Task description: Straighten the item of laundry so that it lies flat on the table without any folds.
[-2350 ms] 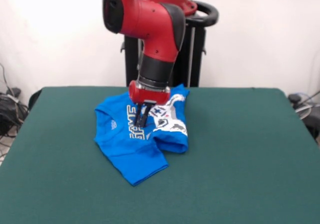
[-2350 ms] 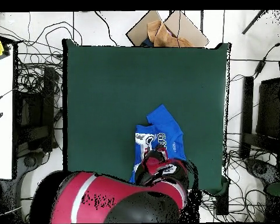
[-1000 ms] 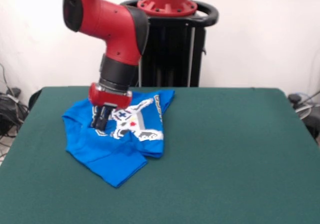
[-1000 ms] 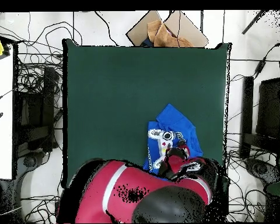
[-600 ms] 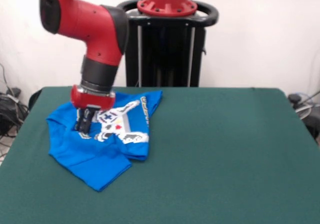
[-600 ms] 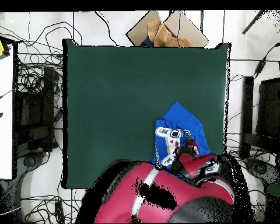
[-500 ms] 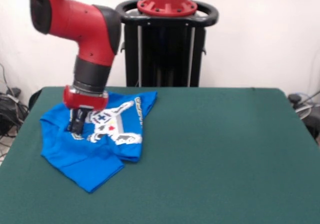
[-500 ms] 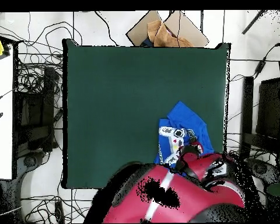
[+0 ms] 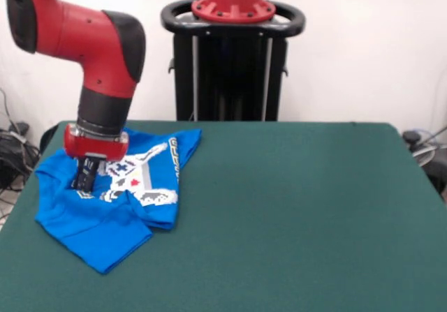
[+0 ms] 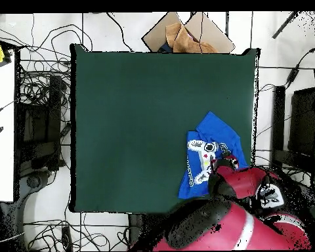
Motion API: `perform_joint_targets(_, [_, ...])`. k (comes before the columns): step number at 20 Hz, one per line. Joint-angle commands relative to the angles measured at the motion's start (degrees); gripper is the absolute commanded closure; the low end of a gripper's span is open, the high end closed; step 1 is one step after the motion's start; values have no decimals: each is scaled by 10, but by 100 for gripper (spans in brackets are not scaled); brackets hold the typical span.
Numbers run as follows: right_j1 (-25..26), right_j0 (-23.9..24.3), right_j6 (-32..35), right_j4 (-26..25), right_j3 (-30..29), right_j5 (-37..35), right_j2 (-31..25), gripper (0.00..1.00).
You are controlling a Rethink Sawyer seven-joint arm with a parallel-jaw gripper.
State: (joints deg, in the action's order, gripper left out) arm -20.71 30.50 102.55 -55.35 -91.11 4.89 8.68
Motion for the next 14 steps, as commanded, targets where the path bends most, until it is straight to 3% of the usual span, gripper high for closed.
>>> perform_joint_targets(1, [15, 59, -72, -6, 47, -122, -169, 100])
perform_joint_targets(4, [-8, 73, -91, 16, 19, -171, -192, 100])
perform_joint_targets(10, [-154, 63, -68, 86, -97, -248, -214, 100])
perform_joint_targets(14, [-213, 41, -63, 122, -124, -302, -211, 100])
